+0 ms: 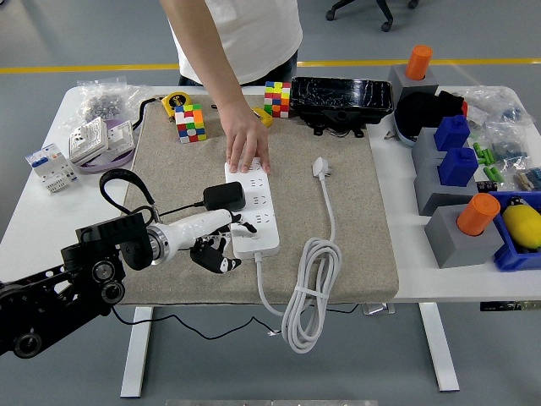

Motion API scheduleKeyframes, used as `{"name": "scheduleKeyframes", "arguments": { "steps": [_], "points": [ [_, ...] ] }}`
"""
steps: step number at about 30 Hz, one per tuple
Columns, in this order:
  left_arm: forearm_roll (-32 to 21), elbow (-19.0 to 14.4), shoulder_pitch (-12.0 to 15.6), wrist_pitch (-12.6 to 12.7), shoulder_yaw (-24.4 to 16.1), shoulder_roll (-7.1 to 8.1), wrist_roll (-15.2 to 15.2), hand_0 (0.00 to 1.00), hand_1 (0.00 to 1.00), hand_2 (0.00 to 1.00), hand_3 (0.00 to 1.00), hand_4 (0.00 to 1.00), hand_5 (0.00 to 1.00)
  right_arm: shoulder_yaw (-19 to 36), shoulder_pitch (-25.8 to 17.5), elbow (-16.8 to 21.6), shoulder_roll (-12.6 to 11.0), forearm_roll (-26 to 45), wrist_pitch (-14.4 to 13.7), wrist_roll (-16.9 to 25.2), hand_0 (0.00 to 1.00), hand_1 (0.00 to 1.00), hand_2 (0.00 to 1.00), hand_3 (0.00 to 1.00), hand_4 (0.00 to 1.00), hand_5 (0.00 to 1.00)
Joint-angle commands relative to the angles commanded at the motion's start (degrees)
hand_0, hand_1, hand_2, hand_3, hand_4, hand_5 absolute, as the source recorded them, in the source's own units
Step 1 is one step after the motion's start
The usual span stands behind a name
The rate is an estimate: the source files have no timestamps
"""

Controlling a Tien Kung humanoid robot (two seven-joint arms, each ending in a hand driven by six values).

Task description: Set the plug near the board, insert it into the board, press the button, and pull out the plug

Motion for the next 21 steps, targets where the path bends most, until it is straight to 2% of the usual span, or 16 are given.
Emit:
{"name": "scheduleKeyframes", "arguments": {
  "steps": [19,21],
  "points": [
    [0.9,2.96,-1.3,2.48,0.94,-1.98,-0.61,0.121,0.049,0.147,0.765,0.634,0.002,0.06,-0.13,0.1,0.0,0.08,0.01,-0.01,0.674,0.677,0.673,0.587,0.982,0.529],
    [1.0,3.4,-1.45,2.5,1.21,-2.12,-0.45,0.119,0.048,0.147,0.804,0.632,0.002,0.12,-0.09,0.1,0.05,0.08,0.02,-0.02,0.675,0.677,0.674,0.586,0.982,0.529]
  ]
}}
